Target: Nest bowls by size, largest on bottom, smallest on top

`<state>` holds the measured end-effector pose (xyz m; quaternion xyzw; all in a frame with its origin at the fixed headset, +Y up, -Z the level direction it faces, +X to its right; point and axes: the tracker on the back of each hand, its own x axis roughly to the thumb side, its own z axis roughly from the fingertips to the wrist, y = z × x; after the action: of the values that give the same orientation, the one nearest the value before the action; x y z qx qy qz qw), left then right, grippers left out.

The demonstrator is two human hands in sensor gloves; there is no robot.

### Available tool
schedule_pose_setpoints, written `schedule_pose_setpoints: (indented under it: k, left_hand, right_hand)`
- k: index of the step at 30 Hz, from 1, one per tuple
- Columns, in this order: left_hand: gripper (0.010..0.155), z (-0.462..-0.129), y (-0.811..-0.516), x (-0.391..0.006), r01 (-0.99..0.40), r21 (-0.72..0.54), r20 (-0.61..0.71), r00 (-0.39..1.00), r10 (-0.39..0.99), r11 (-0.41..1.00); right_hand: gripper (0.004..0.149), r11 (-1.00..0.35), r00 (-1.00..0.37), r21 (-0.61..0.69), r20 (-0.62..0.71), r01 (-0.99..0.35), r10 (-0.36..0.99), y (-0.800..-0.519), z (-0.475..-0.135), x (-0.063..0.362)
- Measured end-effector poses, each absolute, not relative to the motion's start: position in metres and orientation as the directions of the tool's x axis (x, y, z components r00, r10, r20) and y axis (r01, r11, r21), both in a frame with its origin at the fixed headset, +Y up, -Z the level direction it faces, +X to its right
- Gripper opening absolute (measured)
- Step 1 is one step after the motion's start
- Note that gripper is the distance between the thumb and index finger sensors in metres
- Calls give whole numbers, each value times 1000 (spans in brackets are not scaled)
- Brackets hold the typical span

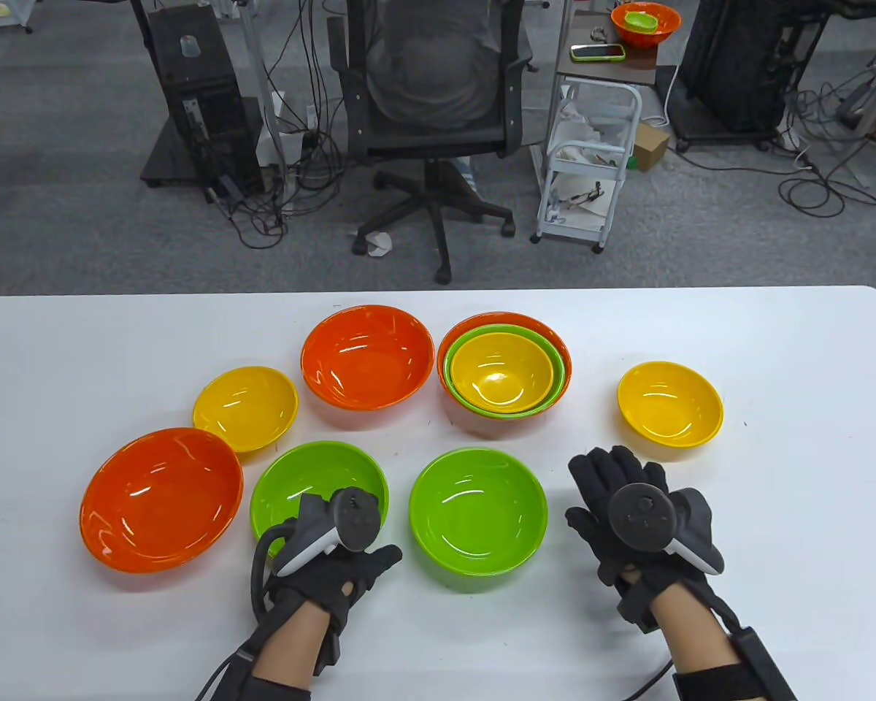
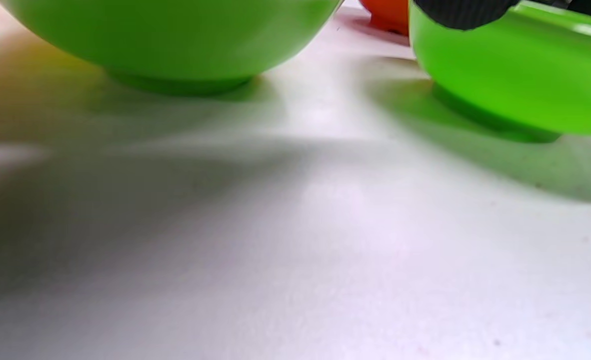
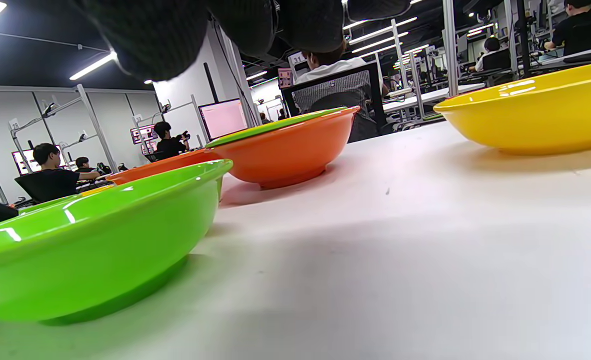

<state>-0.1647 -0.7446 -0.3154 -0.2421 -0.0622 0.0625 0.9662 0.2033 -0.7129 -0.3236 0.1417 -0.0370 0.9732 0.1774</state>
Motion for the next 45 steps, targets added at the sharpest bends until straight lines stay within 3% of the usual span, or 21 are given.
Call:
schedule_pose_setpoints:
  k: [12,19,28,37,41,45]
  left_hand:
    - [66,-318,-752,-162,-34,-471,51,996,66,881]
    - [58,-314,-735,-164,-18,-410,73,996,52,912]
    - [48,-302,-706,-171,-106,-230,75,989,126,967]
    - [47,-291,-683,-177,-88,-45,55,994,91,995]
    - [46,-290,-678,-189,-70,38,-25,997,71,997]
    - [46,-288,-674,-209,-65,148,-189,978,93,987]
  right_hand:
    - [67,-932,-898,-6,270,-363,348,-712,-325,206]
    - [67,-933,-898,-16,274,-361,343,-712,-324,206]
    - [67,-929,-896,-19,271,-370,352,-712,-324,206]
    - [67,-923,-894,-19,259,-384,366,-713,-324,210]
    - [67,-923,-895,-16,252,-385,369,-714,-325,210]
    - [67,-921,-893,-14,250,-389,374,-714,-324,210]
